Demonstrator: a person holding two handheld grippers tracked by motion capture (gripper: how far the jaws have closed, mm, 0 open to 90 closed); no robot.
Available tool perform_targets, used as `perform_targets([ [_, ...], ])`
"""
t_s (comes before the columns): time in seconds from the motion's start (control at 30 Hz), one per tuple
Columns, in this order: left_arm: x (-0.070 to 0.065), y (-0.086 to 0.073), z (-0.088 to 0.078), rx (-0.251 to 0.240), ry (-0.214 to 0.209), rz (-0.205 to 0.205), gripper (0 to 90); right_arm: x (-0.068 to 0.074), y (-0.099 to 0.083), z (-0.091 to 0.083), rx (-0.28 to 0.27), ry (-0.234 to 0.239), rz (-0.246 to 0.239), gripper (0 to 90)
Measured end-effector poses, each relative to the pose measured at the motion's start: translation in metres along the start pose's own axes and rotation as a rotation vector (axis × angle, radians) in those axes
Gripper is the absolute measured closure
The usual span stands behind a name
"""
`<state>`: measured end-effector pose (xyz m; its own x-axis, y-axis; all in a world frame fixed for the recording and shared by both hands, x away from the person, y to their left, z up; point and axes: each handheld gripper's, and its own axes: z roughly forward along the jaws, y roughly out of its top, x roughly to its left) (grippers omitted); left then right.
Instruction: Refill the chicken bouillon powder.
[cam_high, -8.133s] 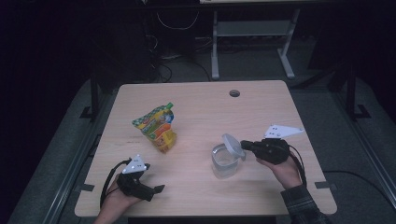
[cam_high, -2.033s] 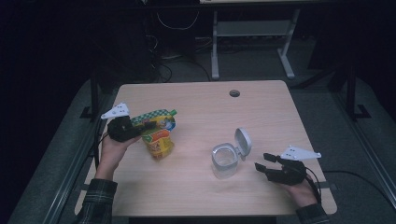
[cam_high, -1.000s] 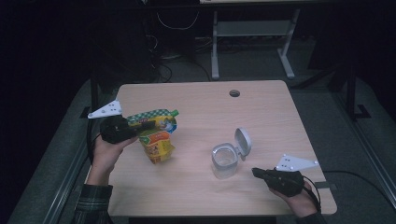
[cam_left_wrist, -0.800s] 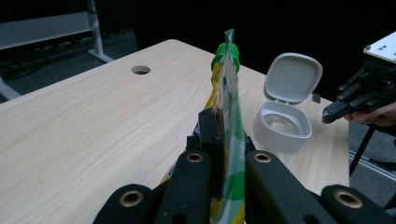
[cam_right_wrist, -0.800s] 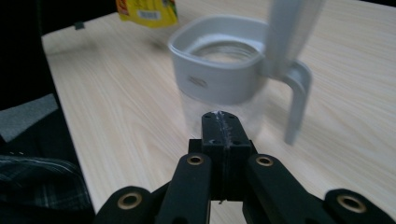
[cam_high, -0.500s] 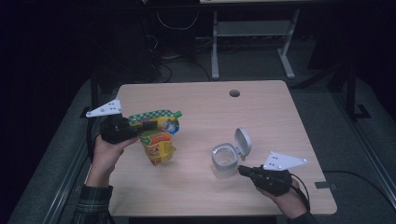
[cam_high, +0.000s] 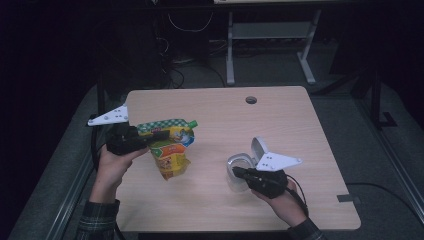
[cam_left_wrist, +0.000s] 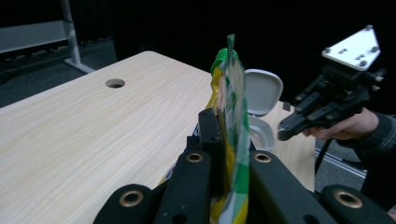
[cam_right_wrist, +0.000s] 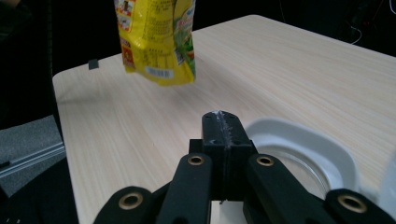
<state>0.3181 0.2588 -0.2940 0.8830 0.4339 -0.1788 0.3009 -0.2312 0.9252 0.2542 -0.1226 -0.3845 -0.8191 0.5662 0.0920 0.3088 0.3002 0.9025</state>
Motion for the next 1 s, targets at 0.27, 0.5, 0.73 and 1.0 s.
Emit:
perform_targets([
  [0.27, -0.007, 0.004, -0.002, -0.002, -0.018, 0.003, 90.0, 0.003, 0.019, 0.025, -0.009, 0.005, -0.004, 89.7],
  [0.5, -0.011, 0.007, -0.001, -0.008, -0.041, 0.008, 90.0, 0.004, 0.029, 0.045, -0.007, -0.009, -0.011, 89.8],
  [0.73, -0.014, 0.009, 0.001, -0.011, -0.067, 0.018, 90.0, 0.009, 0.033, 0.061, 0.001, -0.031, -0.011, 89.8],
  [1.0, -0.018, 0.011, 0.006, -0.010, -0.109, 0.022, 90.0, 0.016, 0.037, 0.080, -0.009, -0.029, -0.016, 89.8],
])
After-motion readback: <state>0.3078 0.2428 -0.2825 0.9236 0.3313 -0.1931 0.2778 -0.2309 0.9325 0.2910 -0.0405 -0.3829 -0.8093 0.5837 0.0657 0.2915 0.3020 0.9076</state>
